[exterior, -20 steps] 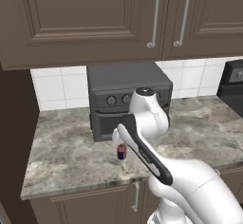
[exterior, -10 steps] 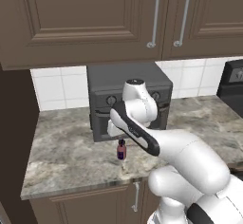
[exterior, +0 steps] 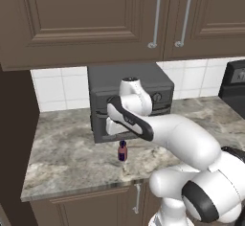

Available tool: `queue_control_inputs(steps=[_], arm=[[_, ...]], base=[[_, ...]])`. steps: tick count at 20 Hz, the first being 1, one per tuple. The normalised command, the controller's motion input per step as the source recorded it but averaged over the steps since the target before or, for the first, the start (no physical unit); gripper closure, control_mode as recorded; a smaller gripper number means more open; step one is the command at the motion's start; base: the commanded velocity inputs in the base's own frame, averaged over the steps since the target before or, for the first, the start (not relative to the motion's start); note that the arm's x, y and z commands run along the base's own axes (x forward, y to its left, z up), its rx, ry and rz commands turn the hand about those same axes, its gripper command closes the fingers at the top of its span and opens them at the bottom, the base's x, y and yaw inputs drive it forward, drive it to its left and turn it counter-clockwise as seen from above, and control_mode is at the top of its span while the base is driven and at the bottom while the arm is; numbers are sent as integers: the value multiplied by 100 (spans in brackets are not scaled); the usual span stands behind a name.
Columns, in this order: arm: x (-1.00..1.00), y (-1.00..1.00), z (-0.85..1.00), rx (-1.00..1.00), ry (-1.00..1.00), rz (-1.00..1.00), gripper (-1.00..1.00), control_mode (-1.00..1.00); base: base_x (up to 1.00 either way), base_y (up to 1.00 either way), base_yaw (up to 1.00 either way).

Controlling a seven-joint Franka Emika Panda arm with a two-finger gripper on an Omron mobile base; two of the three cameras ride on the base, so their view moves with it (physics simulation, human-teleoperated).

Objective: Place the drinks on the dining counter in a tight cluster.

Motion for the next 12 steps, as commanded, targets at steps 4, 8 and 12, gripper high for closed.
queue_control_inputs(steps=[4,8,12], arm=[[6,16,-33,0,0,0,-100,-100],[8,18,-17,0,0,-1,-100,-100],[31,12,-7,0,0,-1,-100,-100]], base=[[0,0,0],[0,0,0],[0,0,0]])
